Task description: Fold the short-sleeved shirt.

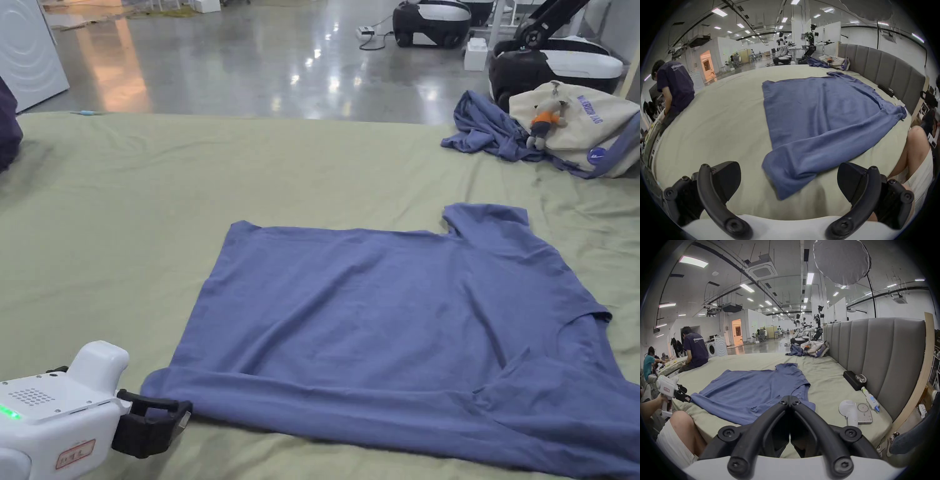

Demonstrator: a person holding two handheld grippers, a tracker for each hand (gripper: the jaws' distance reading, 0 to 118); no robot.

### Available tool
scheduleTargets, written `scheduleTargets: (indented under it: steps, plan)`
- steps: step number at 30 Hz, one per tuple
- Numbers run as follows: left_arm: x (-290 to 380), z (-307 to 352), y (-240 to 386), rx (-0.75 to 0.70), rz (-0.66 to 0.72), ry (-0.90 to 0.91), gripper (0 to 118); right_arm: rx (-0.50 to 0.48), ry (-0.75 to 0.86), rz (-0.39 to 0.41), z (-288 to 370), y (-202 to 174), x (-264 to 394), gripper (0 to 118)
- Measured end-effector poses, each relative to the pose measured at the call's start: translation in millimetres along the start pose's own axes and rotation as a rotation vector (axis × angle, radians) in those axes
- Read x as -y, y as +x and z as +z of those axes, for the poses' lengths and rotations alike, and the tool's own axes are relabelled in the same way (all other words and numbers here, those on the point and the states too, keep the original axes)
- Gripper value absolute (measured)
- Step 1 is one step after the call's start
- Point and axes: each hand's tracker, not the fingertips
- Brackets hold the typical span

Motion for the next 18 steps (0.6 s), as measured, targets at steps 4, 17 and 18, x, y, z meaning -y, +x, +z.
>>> scheduleTargets:
  steps: [4,17,18]
  plan:
    - [-3.2,-7.2,2.1,0.022,-0.028,-0.03,64,0.0,-0.029,-0.004,-4.2,5.6,5.9,2]
    - [-17.1,13.8,46.7,-0.026,-0.127,-0.024,3,-0.063,-0.384,0.062,-58.5,37.4,26.8,102]
    - [-18.1,16.1,49.8,-0.024,-0.126,-0.025,3,-0.063,-0.419,0.051,-69.6,39.7,31.3,103]
